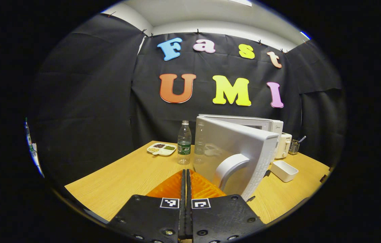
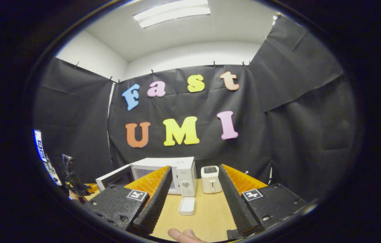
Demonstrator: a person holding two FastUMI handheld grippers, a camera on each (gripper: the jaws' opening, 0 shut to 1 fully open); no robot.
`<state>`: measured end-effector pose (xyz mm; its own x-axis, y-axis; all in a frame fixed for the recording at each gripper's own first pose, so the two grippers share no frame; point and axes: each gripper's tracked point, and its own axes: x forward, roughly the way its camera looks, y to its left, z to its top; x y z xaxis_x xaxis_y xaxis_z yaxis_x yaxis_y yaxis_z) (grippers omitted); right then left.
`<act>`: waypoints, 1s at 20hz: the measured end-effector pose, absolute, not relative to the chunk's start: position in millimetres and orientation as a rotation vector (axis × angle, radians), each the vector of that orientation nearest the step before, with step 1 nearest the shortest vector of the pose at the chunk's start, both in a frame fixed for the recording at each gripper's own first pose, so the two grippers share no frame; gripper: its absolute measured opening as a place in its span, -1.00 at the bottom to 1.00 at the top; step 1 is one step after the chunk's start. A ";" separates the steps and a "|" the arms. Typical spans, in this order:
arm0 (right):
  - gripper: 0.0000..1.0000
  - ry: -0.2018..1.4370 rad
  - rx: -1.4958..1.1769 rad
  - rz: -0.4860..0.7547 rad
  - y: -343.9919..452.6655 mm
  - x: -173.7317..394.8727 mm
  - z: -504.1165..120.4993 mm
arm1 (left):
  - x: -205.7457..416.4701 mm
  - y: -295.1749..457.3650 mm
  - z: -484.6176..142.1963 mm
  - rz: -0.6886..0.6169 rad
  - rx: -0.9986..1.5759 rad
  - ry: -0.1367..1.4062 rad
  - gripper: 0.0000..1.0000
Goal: Open the microwave oven with the left hand, put the food in, and close the microwave oven.
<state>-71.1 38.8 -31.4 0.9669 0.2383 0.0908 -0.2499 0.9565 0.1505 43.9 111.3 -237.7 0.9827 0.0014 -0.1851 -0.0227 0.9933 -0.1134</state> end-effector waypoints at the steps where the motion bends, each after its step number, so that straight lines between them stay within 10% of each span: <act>1: 0.76 -0.069 0.165 0.248 38.4 -70.7 -32.5 | 42.5 103.3 -239.6 -0.006 -0.123 0.193 -0.81; 20: 0.76 -0.055 0.162 0.218 25.2 -66.3 -41.3 | 89.4 -48.7 -258.6 -0.274 -0.068 0.217 -1.00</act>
<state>-66.3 25.2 -41.3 0.9750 0.2104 0.0717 -0.2192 0.9634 0.1544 89.4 -48.7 -258.6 0.9396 -0.2752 -0.2036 0.2606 0.9607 -0.0961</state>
